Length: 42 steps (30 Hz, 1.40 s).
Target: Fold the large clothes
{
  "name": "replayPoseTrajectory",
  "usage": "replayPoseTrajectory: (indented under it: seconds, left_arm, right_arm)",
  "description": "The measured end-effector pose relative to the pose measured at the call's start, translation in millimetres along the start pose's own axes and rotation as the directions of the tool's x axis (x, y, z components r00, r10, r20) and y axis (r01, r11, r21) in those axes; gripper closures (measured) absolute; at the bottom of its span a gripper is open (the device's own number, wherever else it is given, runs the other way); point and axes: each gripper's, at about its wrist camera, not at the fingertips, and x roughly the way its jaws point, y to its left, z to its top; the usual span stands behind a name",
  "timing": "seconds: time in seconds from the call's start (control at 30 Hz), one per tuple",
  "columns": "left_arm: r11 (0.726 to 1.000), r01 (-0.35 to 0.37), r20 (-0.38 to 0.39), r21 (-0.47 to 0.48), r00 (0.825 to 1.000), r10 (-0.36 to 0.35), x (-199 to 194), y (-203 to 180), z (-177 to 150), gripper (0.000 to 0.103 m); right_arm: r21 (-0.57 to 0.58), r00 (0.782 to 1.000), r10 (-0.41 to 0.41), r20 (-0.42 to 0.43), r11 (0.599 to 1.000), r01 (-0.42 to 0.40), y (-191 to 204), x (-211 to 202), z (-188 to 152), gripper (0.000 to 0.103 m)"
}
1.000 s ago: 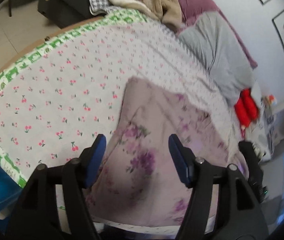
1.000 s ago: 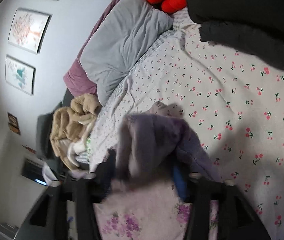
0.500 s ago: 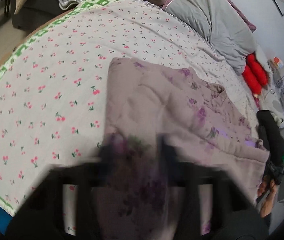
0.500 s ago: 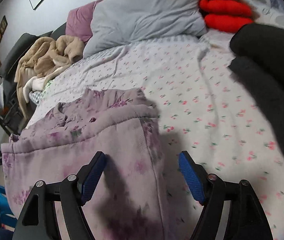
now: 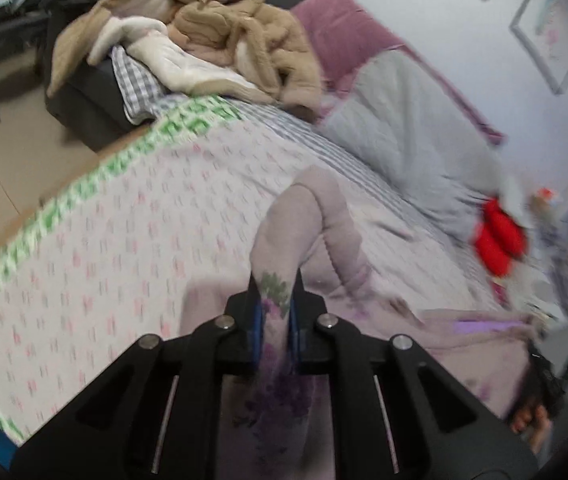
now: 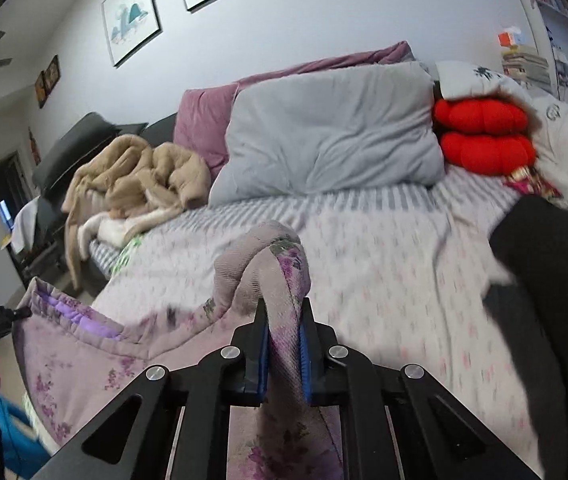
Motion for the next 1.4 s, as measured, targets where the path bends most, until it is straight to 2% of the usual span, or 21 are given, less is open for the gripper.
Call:
replayPoseTrajectory:
  seconds: [0.07, 0.13, 0.2, 0.23, 0.3, 0.4, 0.5, 0.57, 0.6, 0.7, 0.77, 0.83, 0.93, 1.0, 1.07, 1.13, 1.2, 1.27, 1.3, 1.37, 1.4]
  left_arm:
    - [0.993, -0.115, -0.043, -0.008, 0.993, 0.114, 61.5, -5.3, 20.7, 0.091]
    - [0.972, -0.235, -0.140, 0.022, 0.962, 0.235, 132.9, -4.6, 15.4, 0.091]
    - [0.943, -0.327, -0.215, 0.063, 0.918, 0.333, 182.4, 1.1, -4.0, 0.091]
    - [0.939, -0.338, -0.225, 0.062, 0.912, 0.343, 192.5, 5.8, -12.1, 0.091]
    - [0.941, -0.332, -0.217, 0.057, 0.916, 0.337, 200.6, 13.1, -22.1, 0.091]
    - [0.939, -0.337, -0.189, 0.069, 0.920, 0.344, 195.2, 11.3, -24.2, 0.091]
    - [0.944, -0.327, -0.153, 0.036, 0.932, 0.329, 177.5, 3.5, -14.6, 0.091]
    - [0.953, -0.301, -0.112, 0.018, 0.947, 0.302, 162.3, -0.7, -4.9, 0.091]
    - [0.952, -0.306, -0.101, 0.021, 0.946, 0.307, 161.9, -2.8, -3.5, 0.091]
    - [0.924, -0.378, -0.110, 0.063, 0.917, 0.383, 184.8, -5.1, -12.8, 0.091]
    - [0.912, -0.403, -0.122, 0.070, 0.904, 0.409, 200.1, 2.8, -28.4, 0.091]
    - [0.902, -0.423, -0.094, 0.091, 0.898, 0.430, 206.8, 7.6, -44.0, 0.090]
    - [0.893, -0.436, -0.069, 0.109, 0.893, 0.445, 204.2, 4.6, -45.1, 0.089]
    - [0.888, -0.446, -0.070, 0.114, 0.888, 0.455, 205.5, 3.9, -45.8, 0.086]
    - [0.888, -0.442, -0.072, 0.126, 0.889, 0.452, 205.9, 1.7, -45.4, 0.081]
    - [0.899, -0.422, -0.096, 0.118, 0.896, 0.433, 204.2, 3.6, -43.5, 0.075]
    - [0.930, -0.359, -0.148, 0.080, 0.918, 0.367, 198.7, 10.7, -32.9, 0.066]
    - [0.944, -0.324, -0.171, 0.059, 0.929, 0.329, 183.9, 14.1, -24.2, 0.062]
    - [0.950, -0.309, -0.145, 0.043, 0.939, 0.311, 165.0, 15.5, -16.7, 0.060]
    - [0.956, -0.294, -0.072, 0.025, 0.953, 0.295, 129.0, 13.4, -10.7, 0.044]
    - [0.958, -0.284, -0.048, 0.031, 0.957, 0.285, 113.3, 10.3, -10.7, 0.043]
  right_arm:
    - [0.038, 0.995, -0.081, -0.064, 0.996, 0.084, -13.6, 58.0, 14.4, 0.092]
    - [0.082, 0.969, -0.149, -0.196, 0.982, 0.167, -30.7, 131.0, 6.2, 0.092]
    - [0.061, 0.927, -0.220, -0.304, 0.967, 0.249, -35.1, 185.9, -17.8, 0.093]
    - [0.050, 0.914, -0.242, -0.326, 0.961, 0.273, -36.2, 198.9, -27.1, 0.093]
    - [0.033, 0.894, -0.270, -0.357, 0.953, 0.301, -42.0, 217.1, -45.8, 0.093]
    - [0.032, 0.894, -0.267, -0.359, 0.954, 0.298, -46.0, 222.0, -50.1, 0.093]
    - [0.030, 0.906, -0.269, -0.326, 0.955, 0.294, -40.2, 217.4, -35.5, 0.093]
    - [0.051, 0.933, -0.249, -0.260, 0.961, 0.271, -36.0, 200.6, -18.8, 0.093]
    - [0.066, 0.943, -0.236, -0.233, 0.964, 0.258, -36.0, 193.2, -11.7, 0.093]
    - [0.063, 0.935, -0.251, -0.252, 0.959, 0.275, -38.1, 205.4, -10.5, 0.093]
    - [-0.021, 0.898, -0.309, -0.315, 0.948, 0.319, -32.2, 232.4, -31.7, 0.093]
    - [-0.043, 0.876, -0.332, -0.351, 0.940, 0.339, -34.4, 248.2, -52.2, 0.093]
    - [0.003, 0.883, -0.316, -0.348, 0.941, 0.338, -43.0, 249.9, -62.4, 0.092]
    - [-0.019, 0.873, -0.335, -0.354, 0.936, 0.351, -41.1, 252.8, -62.2, 0.091]
    - [-0.059, 0.864, -0.364, -0.348, 0.928, 0.367, -34.6, 254.4, -62.5, 0.088]
    - [-0.072, 0.854, -0.382, -0.354, 0.921, 0.383, -33.7, 255.3, -61.8, 0.078]
    - [-0.049, 0.846, -0.378, -0.375, 0.920, 0.390, -38.4, 252.3, -58.0, 0.051]
    - [0.024, 0.861, -0.303, -0.409, 0.939, 0.342, -49.0, 239.5, -49.5, 0.033]
    - [0.065, 0.882, -0.258, -0.395, 0.949, 0.307, -53.2, 223.6, -43.0, 0.033]
    - [0.111, 0.920, -0.230, -0.317, 0.954, 0.277, -52.7, 185.1, -32.7, 0.031]
    - [0.122, 0.930, -0.219, -0.294, 0.957, 0.264, -51.4, 171.7, -31.6, 0.027]
